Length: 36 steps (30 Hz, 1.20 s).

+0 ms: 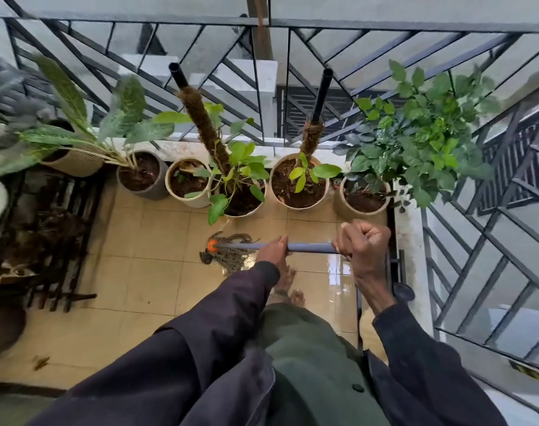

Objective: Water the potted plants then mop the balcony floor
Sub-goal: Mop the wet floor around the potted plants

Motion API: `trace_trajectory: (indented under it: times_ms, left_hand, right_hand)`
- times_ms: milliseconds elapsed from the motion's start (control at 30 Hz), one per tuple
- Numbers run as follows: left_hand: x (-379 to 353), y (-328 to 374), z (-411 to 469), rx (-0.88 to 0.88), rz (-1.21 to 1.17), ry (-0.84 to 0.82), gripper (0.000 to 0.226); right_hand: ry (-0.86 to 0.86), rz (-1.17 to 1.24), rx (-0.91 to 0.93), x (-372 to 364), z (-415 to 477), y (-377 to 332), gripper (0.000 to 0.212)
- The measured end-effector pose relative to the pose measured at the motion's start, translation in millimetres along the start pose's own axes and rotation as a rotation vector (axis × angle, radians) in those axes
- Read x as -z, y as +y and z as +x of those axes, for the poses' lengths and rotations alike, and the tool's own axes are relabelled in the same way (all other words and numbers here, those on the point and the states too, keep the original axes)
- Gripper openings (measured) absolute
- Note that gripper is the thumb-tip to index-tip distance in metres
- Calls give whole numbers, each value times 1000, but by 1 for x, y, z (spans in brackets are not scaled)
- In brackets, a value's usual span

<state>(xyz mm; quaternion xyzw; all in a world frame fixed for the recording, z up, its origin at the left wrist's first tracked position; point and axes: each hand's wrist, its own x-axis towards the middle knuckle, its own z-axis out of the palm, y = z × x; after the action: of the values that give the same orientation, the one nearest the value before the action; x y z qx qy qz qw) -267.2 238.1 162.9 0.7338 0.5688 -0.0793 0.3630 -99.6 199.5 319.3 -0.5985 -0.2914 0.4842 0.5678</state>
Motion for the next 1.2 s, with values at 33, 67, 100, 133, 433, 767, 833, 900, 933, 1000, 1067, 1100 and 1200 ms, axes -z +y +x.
trace_trajectory:
  times_ms: [33,67,100,133,433,767,833,900,933,1000,1067,1100,1200]
  left_hand:
    - [-1,-4,-7,-13,11,2,12]
    - [-4,-9,-13,-28,24,26,12]
    - [-5,-10,-20,-50,40,60,12]
    - [-6,-10,-24,-77,49,99,14]
    - [6,50,-31,-323,-23,181,26]
    - [24,50,7,-253,-94,65,20]
    - [27,49,8,-265,-89,81,17]
    - [34,41,7,-263,-85,79,19]
    - [38,36,6,-256,-86,82,23]
    - [47,24,3,-236,-83,84,33]
    - [53,8,-2,-244,-85,83,38]
    - [54,-1,-5,-251,-86,82,38]
    - [58,-32,-12,-252,-95,100,38]
  right_hand:
    - [-3,19,-10,-1,-7,3,50]
    - [-4,33,-7,-2,-14,3,50]
    - [-6,34,9,-2,-20,1,50]
    - [-12,35,33,-1,-24,-2,51]
    - [37,109,265,32,-36,-56,47]
    - [223,-44,298,-6,-13,-38,40]
    - [225,-26,290,-11,-7,-43,48]
    - [231,-11,276,-24,-5,-47,53]
    - [230,11,268,-33,-5,-48,53]
    - [214,44,262,-51,-7,-49,53]
    - [209,46,258,-69,-12,-47,51]
    - [204,48,249,-78,-15,-45,50]
    - [197,55,232,-106,-23,-38,48]
